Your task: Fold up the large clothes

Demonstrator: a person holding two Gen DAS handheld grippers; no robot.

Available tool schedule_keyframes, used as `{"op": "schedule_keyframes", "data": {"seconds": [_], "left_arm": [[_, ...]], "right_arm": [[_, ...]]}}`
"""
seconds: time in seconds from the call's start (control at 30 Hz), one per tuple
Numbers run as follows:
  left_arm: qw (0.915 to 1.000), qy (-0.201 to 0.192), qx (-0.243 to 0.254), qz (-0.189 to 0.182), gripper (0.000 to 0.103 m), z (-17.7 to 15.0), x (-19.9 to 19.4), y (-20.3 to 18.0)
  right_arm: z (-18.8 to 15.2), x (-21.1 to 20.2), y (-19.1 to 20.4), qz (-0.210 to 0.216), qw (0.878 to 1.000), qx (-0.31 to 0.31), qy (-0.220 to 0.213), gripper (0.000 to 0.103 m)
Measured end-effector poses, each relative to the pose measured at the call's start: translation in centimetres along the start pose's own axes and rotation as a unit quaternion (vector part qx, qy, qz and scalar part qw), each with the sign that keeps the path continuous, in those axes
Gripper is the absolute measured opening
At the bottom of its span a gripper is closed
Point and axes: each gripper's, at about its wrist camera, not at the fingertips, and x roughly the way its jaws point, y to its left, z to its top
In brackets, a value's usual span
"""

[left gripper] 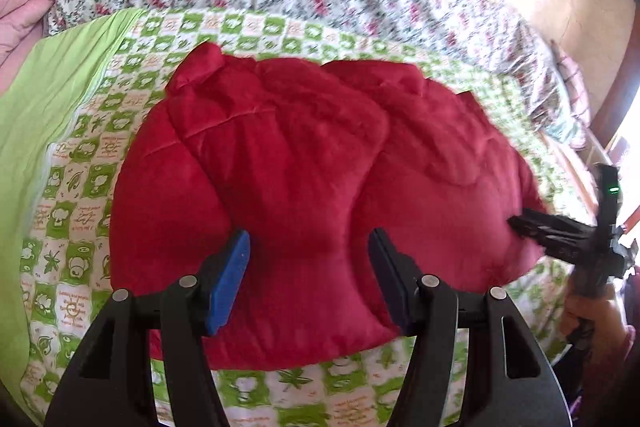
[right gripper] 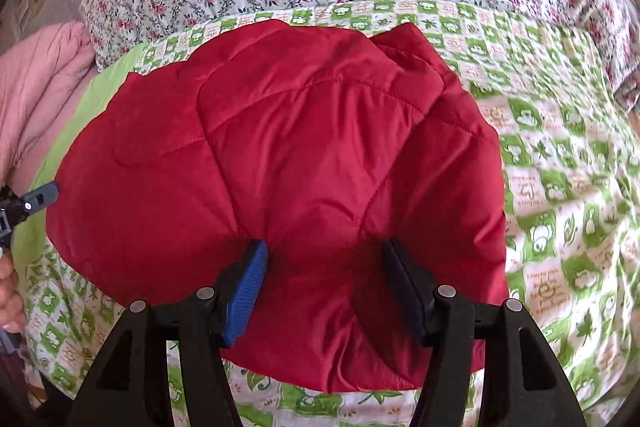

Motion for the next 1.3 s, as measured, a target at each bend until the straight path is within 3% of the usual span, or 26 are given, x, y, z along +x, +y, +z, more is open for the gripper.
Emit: {"op": "schedule_keyframes", "data": {"seconds": [0.37, 0.47, 0.7, 0.97, 1.3], "left_arm": [[0.9998, 0.01, 0.007, 0.015, 0.063, -1.5, 2.2, 0.3], [0.9998, 0.012, 0.009, 0.013, 0.064, -1.7, 2.3, 0.5], [0.9987, 0.012, 0.021, 0.046, 0.066, -1.7, 3.3, -0.4], [0.9982, 0.021, 0.015, 0.054, 0.067, -1.4, 3.5, -0.6], [0.9978, 0.028, 0.014, 0.059, 0.067, -1.3, 3.4, -0.6]], "right_arm": [[1.1, -2.6, 0.6, 0.012, 0.999, 0.0, -0.032, 0.062], [0.2, -0.5, 0.4, 0.005, 1.0, -0.009, 0.0, 0.062], [-0.4, 0.8, 0.0, 0.011, 1.0, -0.005, -0.008, 0.064], [-0.3, 1.3, -0.1, 0.009, 1.0, 0.001, -0.018, 0.066], [0.0, -0.2, 0.4, -0.006, 1.0, 0.012, 0.001, 0.067]]}}
